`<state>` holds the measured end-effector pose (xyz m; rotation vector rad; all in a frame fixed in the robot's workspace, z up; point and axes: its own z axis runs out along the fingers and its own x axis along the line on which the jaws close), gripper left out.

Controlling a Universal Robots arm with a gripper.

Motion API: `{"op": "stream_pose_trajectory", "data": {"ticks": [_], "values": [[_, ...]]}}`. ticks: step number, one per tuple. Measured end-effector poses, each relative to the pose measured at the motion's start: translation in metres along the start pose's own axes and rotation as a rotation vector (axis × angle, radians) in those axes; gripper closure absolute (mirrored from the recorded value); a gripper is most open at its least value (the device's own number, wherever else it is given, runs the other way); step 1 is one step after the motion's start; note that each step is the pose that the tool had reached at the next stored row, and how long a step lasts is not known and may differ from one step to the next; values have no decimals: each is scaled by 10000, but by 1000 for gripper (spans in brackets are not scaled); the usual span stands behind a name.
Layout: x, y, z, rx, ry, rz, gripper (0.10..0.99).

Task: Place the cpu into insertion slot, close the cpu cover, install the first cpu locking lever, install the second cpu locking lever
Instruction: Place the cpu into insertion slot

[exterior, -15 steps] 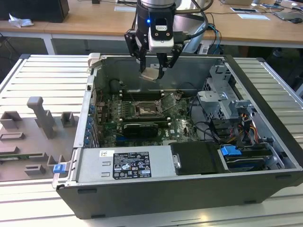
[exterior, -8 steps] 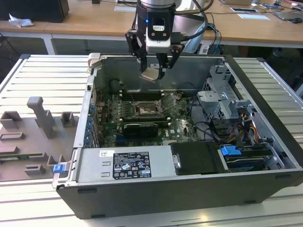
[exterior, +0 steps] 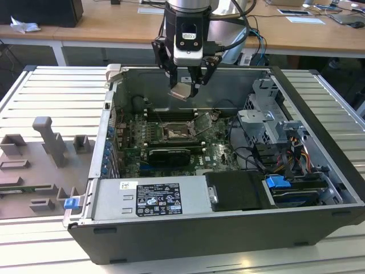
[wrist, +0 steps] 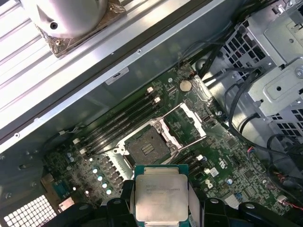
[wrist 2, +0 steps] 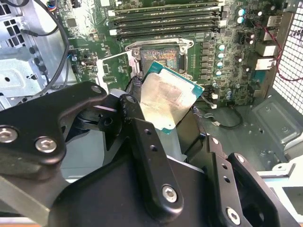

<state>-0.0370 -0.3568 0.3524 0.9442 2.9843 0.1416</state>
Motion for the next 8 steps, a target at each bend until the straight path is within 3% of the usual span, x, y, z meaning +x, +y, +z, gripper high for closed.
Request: {"op": "stream_pose_trajectory", "data": {"ticks": [8], "values": [[0, 0, 3, -6, -17, 197, 545]]}}
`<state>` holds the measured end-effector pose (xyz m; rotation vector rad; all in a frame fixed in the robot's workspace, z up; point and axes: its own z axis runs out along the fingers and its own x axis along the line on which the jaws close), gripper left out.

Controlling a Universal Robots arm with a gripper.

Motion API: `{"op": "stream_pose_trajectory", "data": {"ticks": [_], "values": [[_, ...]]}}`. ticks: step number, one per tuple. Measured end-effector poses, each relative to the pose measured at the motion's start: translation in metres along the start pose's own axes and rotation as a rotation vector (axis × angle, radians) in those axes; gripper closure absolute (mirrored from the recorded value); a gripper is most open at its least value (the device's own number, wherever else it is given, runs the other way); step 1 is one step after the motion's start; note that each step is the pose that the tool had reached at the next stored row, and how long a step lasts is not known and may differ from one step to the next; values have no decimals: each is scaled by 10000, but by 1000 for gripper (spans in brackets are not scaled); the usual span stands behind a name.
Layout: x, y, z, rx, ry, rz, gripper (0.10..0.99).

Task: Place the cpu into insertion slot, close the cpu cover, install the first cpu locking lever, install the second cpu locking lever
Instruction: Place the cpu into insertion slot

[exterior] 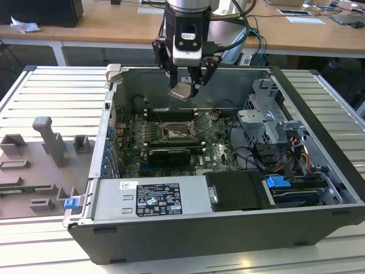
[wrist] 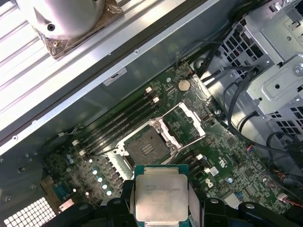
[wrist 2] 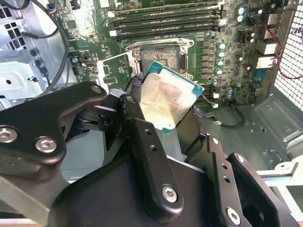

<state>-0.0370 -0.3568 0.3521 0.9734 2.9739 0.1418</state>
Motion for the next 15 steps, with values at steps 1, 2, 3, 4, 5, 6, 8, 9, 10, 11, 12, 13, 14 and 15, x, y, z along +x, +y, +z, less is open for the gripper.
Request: {"op": "stream_pose_trajectory", "data": {"ticks": [1, 2, 3, 4, 5, 6, 8, 9, 10, 11, 12, 13, 14, 15], "values": [[0, 0, 0, 0, -1, 13, 545], [0, 0, 0, -1, -4, 53, 545], [0, 0, 0, -2, -8, 84, 545], [0, 0, 0, -3, -12, 133, 545], [0, 0, 1, -3, -15, 174, 545], [0, 0, 1, -5, -21, 230, 545], [0, 0, 1, -7, -32, 359, 545], [0, 0, 2, -8, -35, 391, 545], [0, 0, 2, -8, -38, 423, 545], [0, 0, 2, -9, -42, 467, 545], [0, 0, 3, -10, -47, 526, 545], [0, 0, 3, -11, -51, 570, 545], [0, 0, 4, -12, -53, 597, 545], [0, 0, 4, -12, -56, 627, 545]]}}
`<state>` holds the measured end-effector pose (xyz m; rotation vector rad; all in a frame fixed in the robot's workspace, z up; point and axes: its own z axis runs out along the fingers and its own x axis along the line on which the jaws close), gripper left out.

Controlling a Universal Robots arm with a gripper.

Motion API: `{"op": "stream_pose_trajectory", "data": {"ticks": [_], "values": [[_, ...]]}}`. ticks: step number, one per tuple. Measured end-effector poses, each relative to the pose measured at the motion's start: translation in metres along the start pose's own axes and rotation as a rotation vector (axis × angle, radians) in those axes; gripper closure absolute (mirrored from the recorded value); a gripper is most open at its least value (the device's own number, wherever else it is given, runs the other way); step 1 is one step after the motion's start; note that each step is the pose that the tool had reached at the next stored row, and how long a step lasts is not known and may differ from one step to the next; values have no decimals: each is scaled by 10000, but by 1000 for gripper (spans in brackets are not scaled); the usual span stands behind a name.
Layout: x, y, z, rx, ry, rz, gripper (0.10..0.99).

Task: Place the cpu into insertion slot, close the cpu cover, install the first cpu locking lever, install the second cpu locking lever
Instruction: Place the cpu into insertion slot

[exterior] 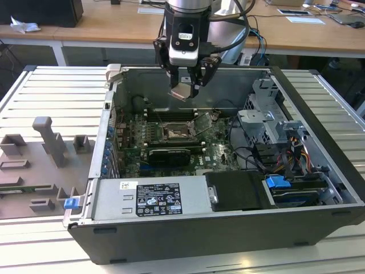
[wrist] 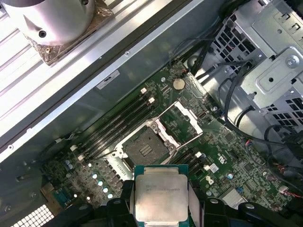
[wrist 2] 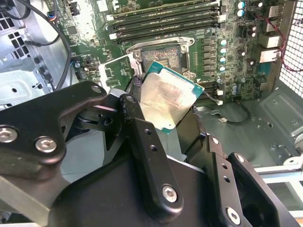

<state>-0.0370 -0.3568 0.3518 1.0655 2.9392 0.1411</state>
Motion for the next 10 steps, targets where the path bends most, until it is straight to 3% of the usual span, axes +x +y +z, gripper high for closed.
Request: {"op": "stream_pose_trajectory", "data": {"ticks": [10], "values": [[0, 0, 4, -7, -29, 328, 545]]}}
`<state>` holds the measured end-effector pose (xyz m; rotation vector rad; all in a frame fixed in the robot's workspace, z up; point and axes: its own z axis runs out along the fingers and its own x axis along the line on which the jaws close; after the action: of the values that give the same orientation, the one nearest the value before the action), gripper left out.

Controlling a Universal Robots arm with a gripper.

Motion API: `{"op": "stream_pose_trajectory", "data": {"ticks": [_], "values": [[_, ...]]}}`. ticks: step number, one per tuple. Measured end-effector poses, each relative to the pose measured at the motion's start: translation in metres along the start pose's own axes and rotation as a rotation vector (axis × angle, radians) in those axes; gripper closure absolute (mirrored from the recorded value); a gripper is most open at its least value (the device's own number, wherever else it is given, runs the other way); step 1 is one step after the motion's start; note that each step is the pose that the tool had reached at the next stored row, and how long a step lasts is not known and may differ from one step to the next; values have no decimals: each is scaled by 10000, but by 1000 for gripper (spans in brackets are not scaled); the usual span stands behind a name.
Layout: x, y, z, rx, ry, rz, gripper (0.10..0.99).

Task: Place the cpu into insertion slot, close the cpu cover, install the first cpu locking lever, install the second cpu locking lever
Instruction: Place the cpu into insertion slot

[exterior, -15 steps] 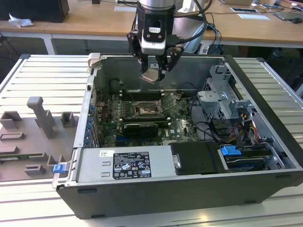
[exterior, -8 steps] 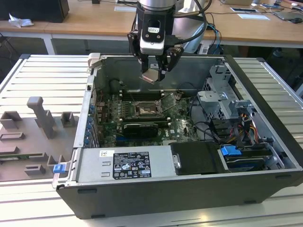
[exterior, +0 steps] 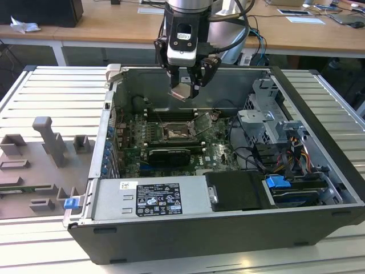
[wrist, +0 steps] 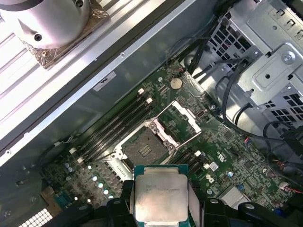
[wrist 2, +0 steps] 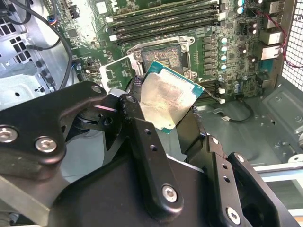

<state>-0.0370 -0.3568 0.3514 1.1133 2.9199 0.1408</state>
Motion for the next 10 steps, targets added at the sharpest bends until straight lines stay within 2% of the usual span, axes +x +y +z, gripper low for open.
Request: {"op": "stream_pose_trajectory", "data": {"ticks": [4, 10], "values": [[0, 0, 1, -4, -19, 208, 545], [0, 0, 3, -19, -90, 997, 545]]}}
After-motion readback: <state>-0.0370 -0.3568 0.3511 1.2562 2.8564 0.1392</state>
